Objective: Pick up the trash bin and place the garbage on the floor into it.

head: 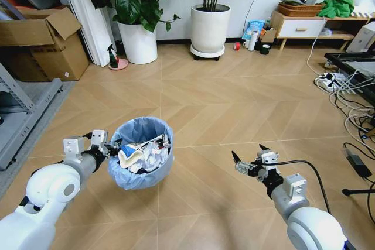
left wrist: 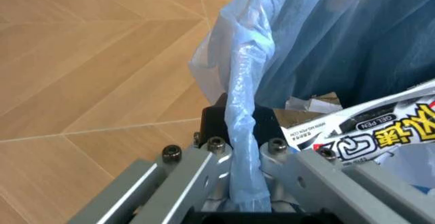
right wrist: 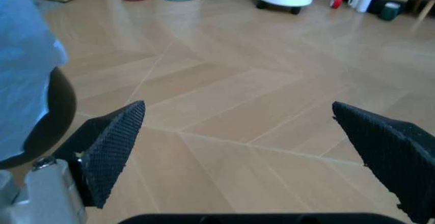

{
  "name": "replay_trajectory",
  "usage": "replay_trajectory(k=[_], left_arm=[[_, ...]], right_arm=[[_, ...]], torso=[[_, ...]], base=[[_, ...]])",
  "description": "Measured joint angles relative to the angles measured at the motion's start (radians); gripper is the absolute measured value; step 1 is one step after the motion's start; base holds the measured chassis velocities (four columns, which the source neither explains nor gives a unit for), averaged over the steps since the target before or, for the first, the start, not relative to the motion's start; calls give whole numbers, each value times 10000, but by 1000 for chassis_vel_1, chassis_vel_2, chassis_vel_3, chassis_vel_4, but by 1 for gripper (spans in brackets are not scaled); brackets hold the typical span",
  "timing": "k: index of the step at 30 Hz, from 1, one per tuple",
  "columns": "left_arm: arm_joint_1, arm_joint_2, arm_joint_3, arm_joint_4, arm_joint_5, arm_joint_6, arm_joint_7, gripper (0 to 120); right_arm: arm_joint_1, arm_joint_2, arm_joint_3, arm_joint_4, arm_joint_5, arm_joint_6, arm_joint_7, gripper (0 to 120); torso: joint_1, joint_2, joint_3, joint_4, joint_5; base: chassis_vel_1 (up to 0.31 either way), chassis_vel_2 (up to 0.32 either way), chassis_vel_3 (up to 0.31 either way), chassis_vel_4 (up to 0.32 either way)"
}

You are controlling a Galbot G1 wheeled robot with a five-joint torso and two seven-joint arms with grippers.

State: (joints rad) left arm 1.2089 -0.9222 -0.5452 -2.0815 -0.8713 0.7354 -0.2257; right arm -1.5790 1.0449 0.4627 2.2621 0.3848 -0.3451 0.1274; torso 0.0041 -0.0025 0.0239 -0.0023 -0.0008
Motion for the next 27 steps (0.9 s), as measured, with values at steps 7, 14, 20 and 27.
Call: replay_trajectory(k=[7,14,20,27], left_arm=[[53,-652,-136,-74,424,0,22,0],[326,-945,-357,-295,750,0,120,0],[337,-1111,-333,-392,824,0,97,0],[432,-1215,-249,-507,906,0,99,0]], right_arm=[[-78,-548,-264,-295,799,-3,272,100],[-164,-925,-210,-497,1057,-47,418,100],[-144,-1063,-148,-480,1127,-127,453,100],[-339,-1056,18,-206,1123,-209,464,100]], torso=[[0,0,0,0,2],[0,0,0,2,0],[0,0,0,0,0],[0,0,0,0,-1]], base=[[0,0,0,0],[0,0,0,0],[0,0,0,0],[15,-11,-14,14]])
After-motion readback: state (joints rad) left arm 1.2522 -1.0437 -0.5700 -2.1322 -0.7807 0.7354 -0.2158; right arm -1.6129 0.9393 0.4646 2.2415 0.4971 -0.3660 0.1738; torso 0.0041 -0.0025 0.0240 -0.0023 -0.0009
